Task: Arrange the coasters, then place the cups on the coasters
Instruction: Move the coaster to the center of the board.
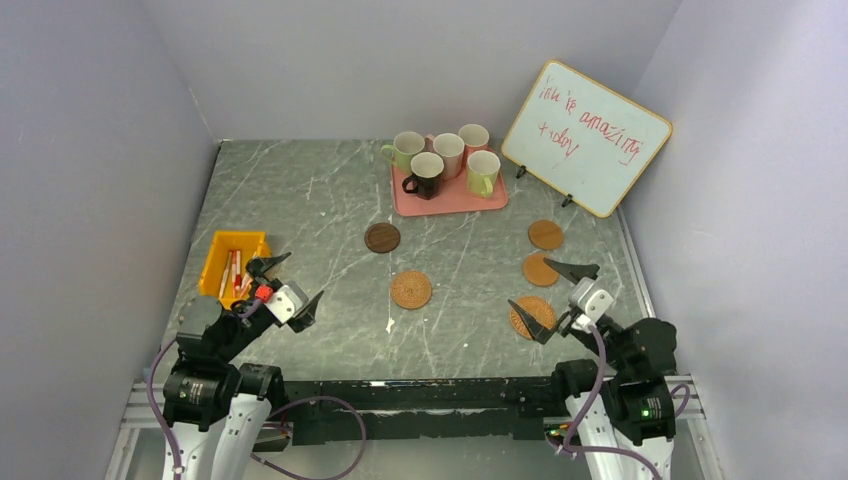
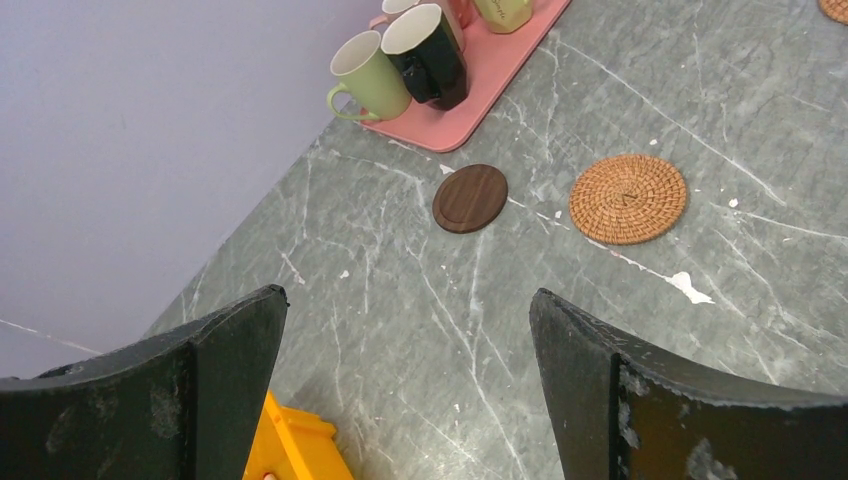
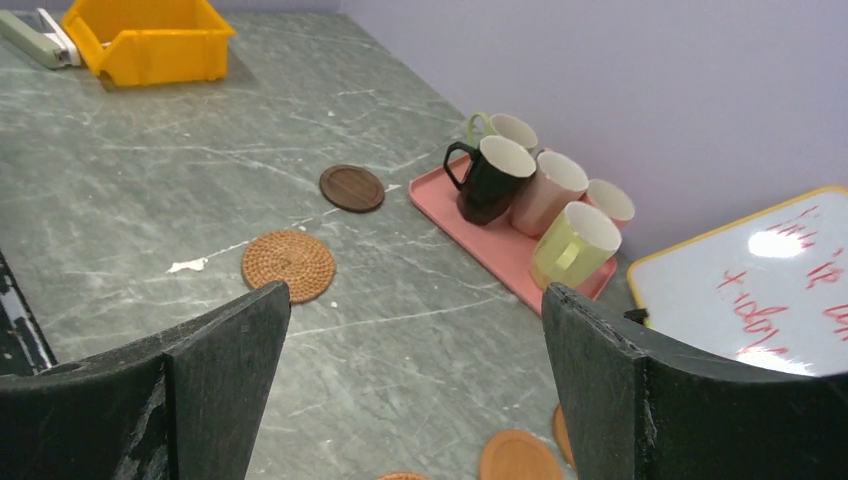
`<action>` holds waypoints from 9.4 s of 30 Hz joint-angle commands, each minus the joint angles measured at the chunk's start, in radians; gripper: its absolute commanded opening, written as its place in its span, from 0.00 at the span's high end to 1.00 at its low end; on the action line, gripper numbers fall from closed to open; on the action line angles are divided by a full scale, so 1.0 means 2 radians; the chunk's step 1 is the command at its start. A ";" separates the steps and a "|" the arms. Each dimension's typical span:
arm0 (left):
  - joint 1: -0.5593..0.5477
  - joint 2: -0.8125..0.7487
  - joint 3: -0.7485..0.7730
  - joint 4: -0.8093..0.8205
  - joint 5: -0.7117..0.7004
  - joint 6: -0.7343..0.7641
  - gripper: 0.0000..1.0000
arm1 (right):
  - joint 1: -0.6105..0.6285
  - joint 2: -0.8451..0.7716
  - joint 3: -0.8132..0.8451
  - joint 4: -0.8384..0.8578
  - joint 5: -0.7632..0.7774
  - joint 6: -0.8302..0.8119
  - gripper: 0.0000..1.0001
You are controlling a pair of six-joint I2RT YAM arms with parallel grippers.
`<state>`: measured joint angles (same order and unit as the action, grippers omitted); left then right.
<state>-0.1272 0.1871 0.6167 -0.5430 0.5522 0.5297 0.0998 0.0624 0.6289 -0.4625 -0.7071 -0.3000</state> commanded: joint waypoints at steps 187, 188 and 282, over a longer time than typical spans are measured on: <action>-0.124 0.863 0.192 0.376 -0.443 -0.031 0.04 | 0.122 0.605 0.155 0.131 0.337 0.030 0.00; -0.124 0.860 0.195 0.356 -0.430 -0.027 0.04 | 0.121 0.604 0.154 0.131 0.336 0.030 0.00; -0.115 0.472 -0.059 0.346 -0.345 -0.018 0.04 | 0.206 0.732 0.049 0.114 0.539 -0.099 0.00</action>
<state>-0.3588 1.1370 0.5041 0.1085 -0.1581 0.5095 0.4217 1.5024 0.7193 -0.2085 0.5175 -0.5316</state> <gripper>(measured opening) 0.966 0.997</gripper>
